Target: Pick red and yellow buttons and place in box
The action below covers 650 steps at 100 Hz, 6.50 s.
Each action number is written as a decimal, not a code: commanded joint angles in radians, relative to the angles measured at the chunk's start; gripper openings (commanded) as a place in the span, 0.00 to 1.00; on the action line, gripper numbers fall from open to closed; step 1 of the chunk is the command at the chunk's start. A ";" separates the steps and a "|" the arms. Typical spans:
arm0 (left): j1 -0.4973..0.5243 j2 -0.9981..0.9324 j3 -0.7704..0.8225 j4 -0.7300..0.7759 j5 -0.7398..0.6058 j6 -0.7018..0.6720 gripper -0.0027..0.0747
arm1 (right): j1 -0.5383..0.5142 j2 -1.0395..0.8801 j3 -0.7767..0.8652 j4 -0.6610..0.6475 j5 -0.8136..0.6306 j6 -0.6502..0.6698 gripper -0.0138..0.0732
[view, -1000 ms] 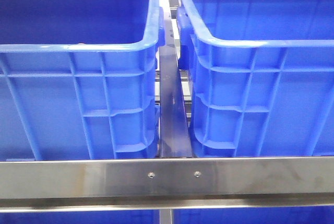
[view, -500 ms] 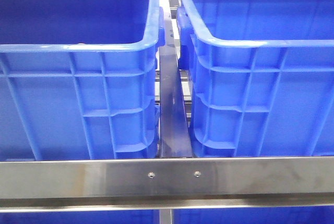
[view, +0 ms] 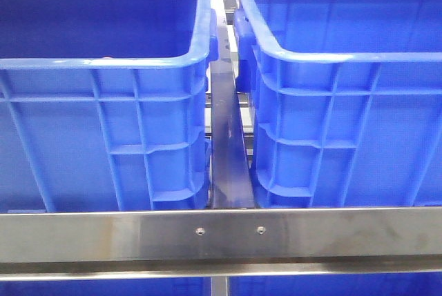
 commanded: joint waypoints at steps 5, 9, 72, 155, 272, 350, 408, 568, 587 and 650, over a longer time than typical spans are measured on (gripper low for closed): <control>0.000 0.064 -0.073 -0.008 -0.035 0.000 0.82 | 0.001 -0.023 -0.016 -0.008 -0.073 -0.002 0.08; 0.000 0.088 -0.087 -0.008 -0.029 0.000 0.82 | 0.001 -0.023 -0.016 -0.008 -0.073 -0.002 0.08; -0.100 0.570 -0.479 -0.069 0.247 0.000 0.82 | 0.001 -0.023 -0.016 -0.008 -0.073 -0.002 0.08; -0.100 0.952 -0.673 -0.105 0.263 -0.016 0.82 | 0.001 -0.023 -0.016 -0.008 -0.073 -0.002 0.08; -0.100 0.787 -0.641 -0.160 0.218 0.056 0.37 | 0.001 -0.023 -0.016 -0.008 -0.073 -0.002 0.08; -0.396 0.441 -0.421 -0.226 0.149 0.171 0.37 | 0.001 -0.023 -0.016 -0.008 -0.073 -0.002 0.08; -0.732 0.448 -0.421 -0.226 0.144 0.173 0.37 | 0.001 -0.023 -0.016 -0.008 -0.073 -0.002 0.08; -0.744 0.450 -0.421 -0.226 0.148 0.173 0.37 | 0.002 0.500 -0.708 0.111 0.637 -0.002 0.88; -0.744 0.450 -0.421 -0.226 0.148 0.173 0.37 | 0.003 0.569 -0.801 0.242 0.695 -0.004 0.82; -0.744 0.450 -0.421 -0.226 0.148 0.173 0.37 | 0.004 1.036 -0.990 1.237 0.952 -0.433 0.82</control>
